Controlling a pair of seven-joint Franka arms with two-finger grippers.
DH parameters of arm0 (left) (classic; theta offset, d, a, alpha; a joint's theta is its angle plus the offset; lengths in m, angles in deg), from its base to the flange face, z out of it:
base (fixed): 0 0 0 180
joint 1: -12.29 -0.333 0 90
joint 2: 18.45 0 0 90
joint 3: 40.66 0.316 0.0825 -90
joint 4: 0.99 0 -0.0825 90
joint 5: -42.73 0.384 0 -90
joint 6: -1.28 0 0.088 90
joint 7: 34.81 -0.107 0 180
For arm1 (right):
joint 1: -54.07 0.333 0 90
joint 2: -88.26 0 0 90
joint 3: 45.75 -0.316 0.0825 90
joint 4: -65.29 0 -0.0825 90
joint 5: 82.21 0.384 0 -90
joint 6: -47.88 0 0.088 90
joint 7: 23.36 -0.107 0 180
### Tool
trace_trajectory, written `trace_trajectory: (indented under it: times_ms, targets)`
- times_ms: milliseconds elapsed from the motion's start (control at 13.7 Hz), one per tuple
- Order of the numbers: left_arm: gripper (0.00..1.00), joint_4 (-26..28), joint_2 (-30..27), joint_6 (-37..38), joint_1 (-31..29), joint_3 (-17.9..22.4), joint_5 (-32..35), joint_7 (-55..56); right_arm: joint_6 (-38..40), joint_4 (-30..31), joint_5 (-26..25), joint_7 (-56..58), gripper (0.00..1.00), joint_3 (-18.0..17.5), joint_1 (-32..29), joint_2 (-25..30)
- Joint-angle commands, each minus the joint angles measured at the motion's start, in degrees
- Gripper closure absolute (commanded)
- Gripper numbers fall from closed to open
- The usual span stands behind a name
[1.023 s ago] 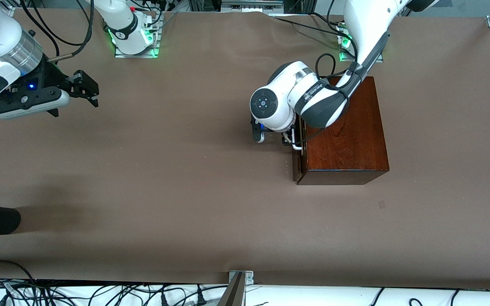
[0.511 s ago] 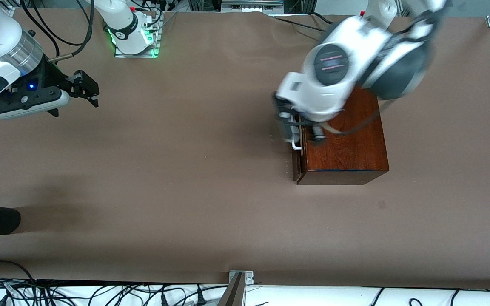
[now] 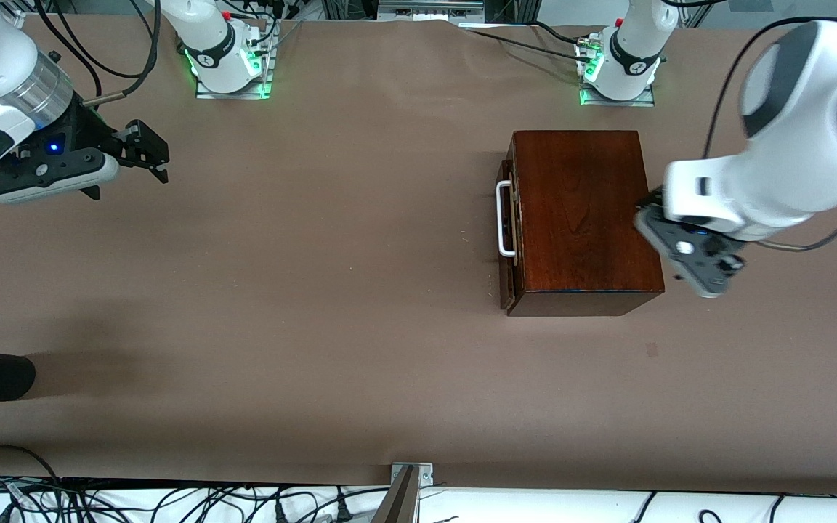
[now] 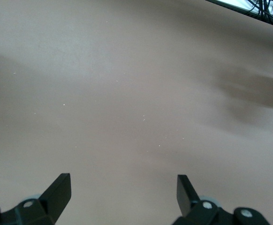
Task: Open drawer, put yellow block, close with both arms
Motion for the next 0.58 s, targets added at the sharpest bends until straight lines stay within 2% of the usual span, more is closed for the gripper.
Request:
trace_trajectory:
  times_ms: [0, 292, 511]
  targets:
    - [0.0, 11.12, -9.04, -4.42, 1.0, 4.82, -2.35, 8.56, -0.24, 0.13, 0.58, -0.26, 0.0, 0.03, -0.02, 0.35]
    - [0.0, 16.84, -15.2, -4.43, 1.0, 7.19, -1.65, 30.43, -0.24, 0.04, 0.58, -0.26, 0.0, 0.03, -0.02, 0.35]
    - [0.0, 20.18, -18.36, -4.34, 0.56, 7.82, -1.56, 34.88, -0.33, 0.04, 0.67, -0.26, 0.0, 0.03, -0.02, 0.35]
